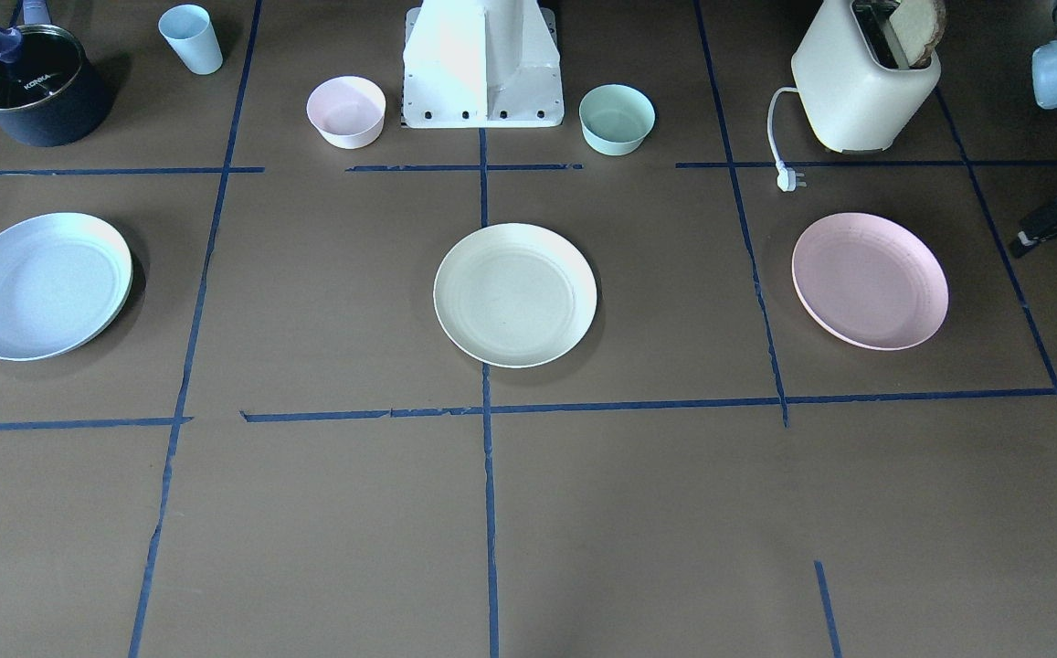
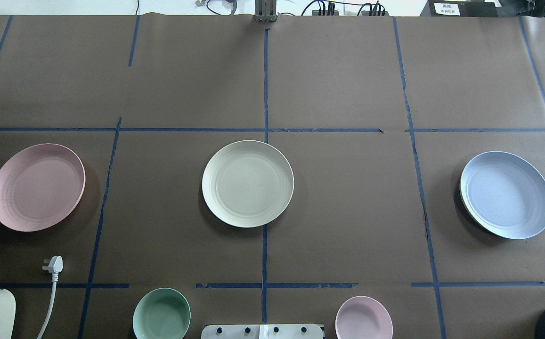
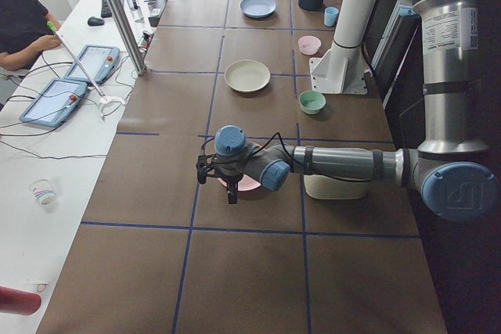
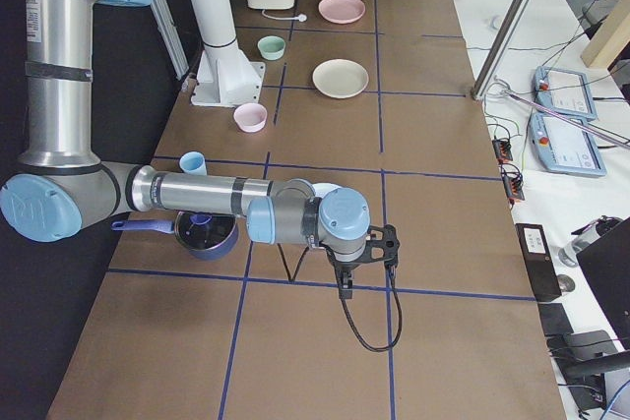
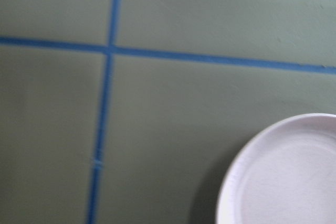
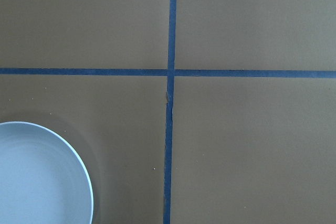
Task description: Stack three plates with pink and blue
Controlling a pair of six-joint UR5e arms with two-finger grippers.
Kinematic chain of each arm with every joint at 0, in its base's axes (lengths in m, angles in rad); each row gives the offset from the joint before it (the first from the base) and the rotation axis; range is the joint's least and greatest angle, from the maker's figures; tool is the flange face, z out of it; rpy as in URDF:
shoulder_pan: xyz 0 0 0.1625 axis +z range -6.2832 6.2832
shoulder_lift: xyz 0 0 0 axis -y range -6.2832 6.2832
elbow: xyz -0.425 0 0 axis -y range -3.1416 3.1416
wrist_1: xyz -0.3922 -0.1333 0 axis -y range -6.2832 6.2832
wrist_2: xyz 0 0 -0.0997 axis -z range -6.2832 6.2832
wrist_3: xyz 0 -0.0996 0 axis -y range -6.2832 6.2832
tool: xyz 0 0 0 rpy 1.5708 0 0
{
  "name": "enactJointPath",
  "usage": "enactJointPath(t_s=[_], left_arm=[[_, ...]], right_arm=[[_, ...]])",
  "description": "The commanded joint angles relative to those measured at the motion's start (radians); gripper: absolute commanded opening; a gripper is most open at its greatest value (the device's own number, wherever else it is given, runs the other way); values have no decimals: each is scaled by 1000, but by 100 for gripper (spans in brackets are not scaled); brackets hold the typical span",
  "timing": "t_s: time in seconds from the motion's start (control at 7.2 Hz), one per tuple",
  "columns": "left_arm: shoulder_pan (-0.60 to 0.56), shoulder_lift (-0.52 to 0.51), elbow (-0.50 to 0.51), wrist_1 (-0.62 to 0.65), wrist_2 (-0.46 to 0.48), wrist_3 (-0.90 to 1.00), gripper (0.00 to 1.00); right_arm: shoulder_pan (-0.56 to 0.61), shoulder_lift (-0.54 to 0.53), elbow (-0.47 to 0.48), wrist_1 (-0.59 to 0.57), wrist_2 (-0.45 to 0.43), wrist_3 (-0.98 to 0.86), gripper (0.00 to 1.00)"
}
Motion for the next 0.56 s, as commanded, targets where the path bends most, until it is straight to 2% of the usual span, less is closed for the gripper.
enactJointPath(t_s=[0.0,0.28,0.42], left_arm=[[126,9,3,-94,89,-154,100],[166,6,43,-132,122,-171,100],[191,-4,103,-213,123,-214,100]], right_arm=[[0,0,1,0,-1,0,100],[0,-1,1,2,-2,-2,100],[0,-1,1,5,-4,-2,100]])
